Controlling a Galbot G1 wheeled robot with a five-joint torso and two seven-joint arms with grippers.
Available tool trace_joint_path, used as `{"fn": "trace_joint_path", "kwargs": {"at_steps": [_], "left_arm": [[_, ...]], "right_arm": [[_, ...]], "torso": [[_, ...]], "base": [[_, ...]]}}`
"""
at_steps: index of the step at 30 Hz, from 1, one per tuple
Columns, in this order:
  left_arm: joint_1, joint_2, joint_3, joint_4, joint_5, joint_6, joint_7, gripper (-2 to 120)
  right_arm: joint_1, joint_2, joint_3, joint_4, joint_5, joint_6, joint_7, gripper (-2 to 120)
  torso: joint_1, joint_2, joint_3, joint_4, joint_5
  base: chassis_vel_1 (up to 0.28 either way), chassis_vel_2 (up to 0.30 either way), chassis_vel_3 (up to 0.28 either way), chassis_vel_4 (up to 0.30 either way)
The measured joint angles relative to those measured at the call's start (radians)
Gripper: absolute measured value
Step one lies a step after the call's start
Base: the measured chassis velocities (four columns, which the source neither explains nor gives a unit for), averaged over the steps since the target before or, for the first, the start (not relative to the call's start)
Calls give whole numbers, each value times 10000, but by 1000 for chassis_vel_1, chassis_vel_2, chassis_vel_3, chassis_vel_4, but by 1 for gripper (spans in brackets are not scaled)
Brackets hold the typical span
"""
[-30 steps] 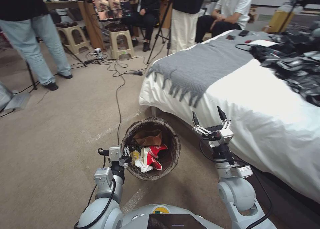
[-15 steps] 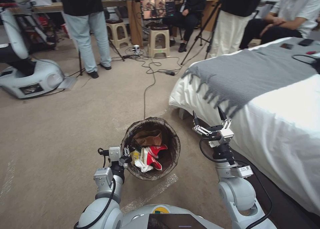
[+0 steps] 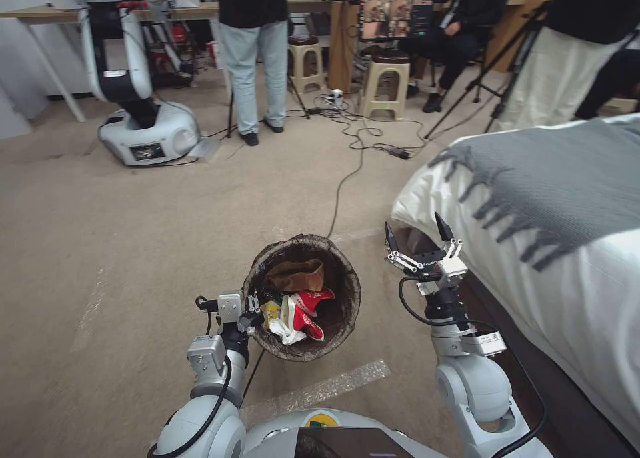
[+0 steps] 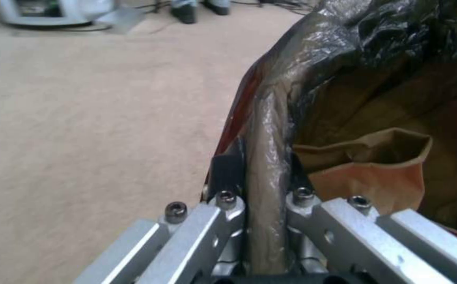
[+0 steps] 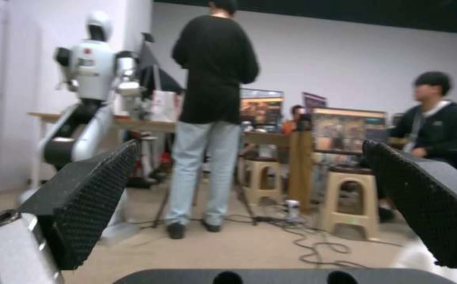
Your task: Pick up the trash bin, then pick up the garbage from the floor and place it into the trash bin.
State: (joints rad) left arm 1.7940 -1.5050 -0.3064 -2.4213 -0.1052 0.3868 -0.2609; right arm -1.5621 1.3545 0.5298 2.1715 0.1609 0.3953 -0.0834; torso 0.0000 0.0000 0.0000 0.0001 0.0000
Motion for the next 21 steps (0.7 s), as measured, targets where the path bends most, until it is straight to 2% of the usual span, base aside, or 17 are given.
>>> {"fn": "trace_joint_path", "kwargs": {"at_steps": [21], "left_arm": [[0, 0, 0, 0, 0, 0, 0, 2]], "right_arm": [[2, 9, -25, -31, -35, 6, -59, 100]], "torso": [[0, 0, 0, -1, 0]], "base": [[121, 122, 131, 122]]}}
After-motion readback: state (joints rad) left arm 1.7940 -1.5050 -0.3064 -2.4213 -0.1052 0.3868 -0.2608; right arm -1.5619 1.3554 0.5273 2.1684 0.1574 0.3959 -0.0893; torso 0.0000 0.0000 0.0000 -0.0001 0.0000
